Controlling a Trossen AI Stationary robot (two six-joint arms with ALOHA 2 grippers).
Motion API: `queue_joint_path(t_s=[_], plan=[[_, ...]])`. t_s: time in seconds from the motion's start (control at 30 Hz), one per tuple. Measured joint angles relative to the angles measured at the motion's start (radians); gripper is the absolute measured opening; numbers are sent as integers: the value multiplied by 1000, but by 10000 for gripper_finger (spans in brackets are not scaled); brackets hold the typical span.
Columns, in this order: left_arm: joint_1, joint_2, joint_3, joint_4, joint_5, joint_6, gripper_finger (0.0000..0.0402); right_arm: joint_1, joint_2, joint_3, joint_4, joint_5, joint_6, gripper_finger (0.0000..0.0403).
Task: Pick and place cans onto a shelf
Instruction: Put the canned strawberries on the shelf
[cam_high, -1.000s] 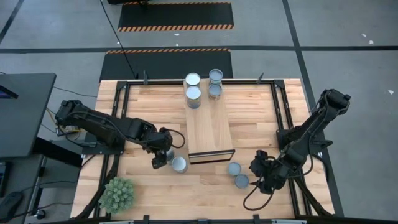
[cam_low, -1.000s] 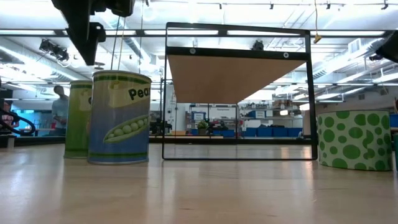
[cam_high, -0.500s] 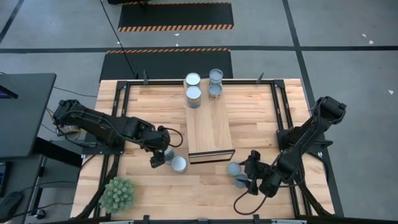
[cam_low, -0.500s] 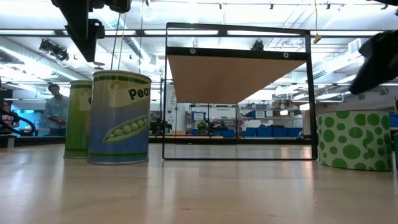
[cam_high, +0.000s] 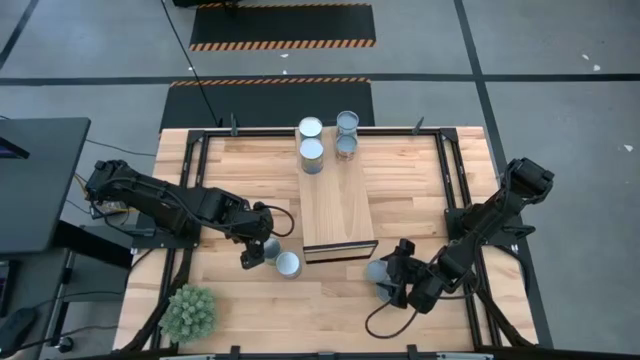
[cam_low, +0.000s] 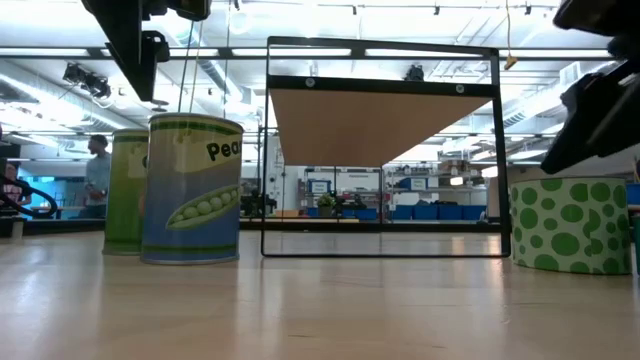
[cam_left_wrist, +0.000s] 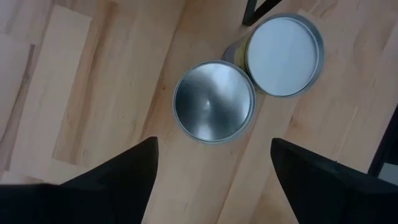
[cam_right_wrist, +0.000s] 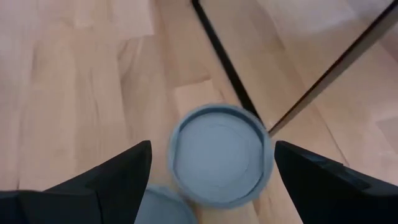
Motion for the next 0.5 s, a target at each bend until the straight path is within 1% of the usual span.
queue_joint_path(t_s=[0.33, 0.5], plan=[[0, 1, 0, 1, -36, 0, 315, -36, 6, 0, -37, -6, 6, 347], [0, 1, 0, 1, -37, 0, 315, -57, 6, 1, -154, -38, 77, 347]])
